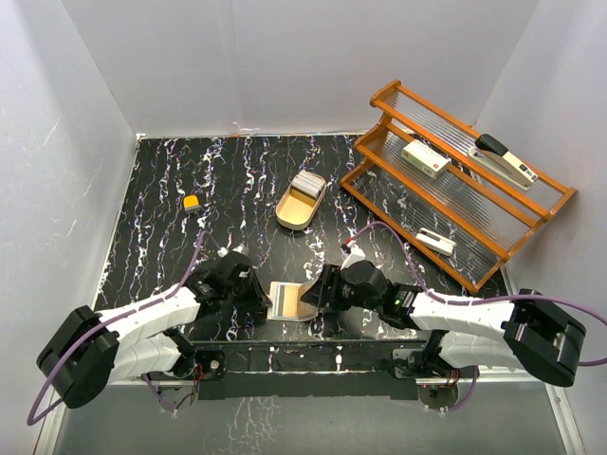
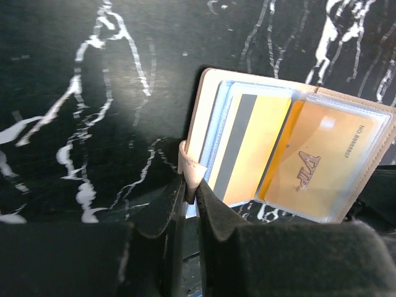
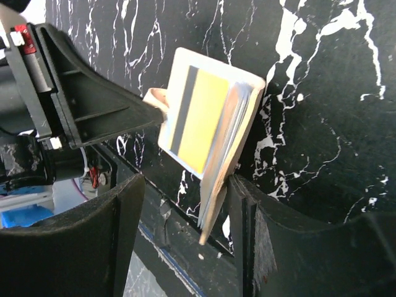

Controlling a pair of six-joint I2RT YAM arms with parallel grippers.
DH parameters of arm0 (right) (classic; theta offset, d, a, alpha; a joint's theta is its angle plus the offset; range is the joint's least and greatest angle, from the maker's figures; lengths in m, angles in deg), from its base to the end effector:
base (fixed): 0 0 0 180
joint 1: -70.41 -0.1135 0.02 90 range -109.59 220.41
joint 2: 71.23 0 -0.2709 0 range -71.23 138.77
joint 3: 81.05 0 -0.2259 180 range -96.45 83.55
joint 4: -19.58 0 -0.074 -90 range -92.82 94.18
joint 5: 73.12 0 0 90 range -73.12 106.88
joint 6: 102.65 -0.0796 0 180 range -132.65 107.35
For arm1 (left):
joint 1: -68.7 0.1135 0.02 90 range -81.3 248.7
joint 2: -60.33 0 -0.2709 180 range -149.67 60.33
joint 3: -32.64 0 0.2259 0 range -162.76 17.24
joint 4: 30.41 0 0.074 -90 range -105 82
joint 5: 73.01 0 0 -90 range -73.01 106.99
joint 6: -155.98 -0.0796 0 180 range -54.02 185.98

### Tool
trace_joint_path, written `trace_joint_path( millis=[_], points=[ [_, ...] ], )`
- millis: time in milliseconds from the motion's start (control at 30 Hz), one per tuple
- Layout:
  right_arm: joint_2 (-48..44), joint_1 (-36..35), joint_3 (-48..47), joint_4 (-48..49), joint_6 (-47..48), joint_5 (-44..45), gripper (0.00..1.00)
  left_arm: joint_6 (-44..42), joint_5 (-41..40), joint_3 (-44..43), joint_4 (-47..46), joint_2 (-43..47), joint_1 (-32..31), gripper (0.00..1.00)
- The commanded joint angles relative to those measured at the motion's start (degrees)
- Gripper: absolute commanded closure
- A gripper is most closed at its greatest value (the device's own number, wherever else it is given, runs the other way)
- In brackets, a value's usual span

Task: Put the credit cards into the card holder
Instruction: Close the card holder at the center of the board.

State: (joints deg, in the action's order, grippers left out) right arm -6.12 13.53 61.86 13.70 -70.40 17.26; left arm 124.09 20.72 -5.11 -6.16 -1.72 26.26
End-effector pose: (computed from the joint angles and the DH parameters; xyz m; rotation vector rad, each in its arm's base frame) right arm 0.1277 0.1948 0.1674 0.0224 2.3948 1.0697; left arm 0.1445 -0.1391 0.1448 -0.3239 2.5894 -0.8137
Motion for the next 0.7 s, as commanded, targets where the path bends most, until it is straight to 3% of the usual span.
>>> trace_joint_path(
  millis=[0,200,500,667],
  points=[
    [-0.46,-0.25,-1.57,4.79,0.65,-3.43,0.46,1.88,6.73,1.88,-8.34,-1.47,-0.10,0.90],
    [1.45,-0.25,-2.73,7.42,1.03,-6.41,0.46,4.87,10.19,4.62,-17.21,-2.35,-0.19,0.89],
    [7.88,-0.25,-5.21,7.58,2.32,-8.02,0.47,7.33,11.20,7.34,-20.51,-1.24,-0.19,0.86],
    [9.29,-0.25,-6.19,3.89,3.43,-5.74,0.52,8.38,11.23,8.54,-20.47,-0.06,-0.19,0.85]
  ],
)
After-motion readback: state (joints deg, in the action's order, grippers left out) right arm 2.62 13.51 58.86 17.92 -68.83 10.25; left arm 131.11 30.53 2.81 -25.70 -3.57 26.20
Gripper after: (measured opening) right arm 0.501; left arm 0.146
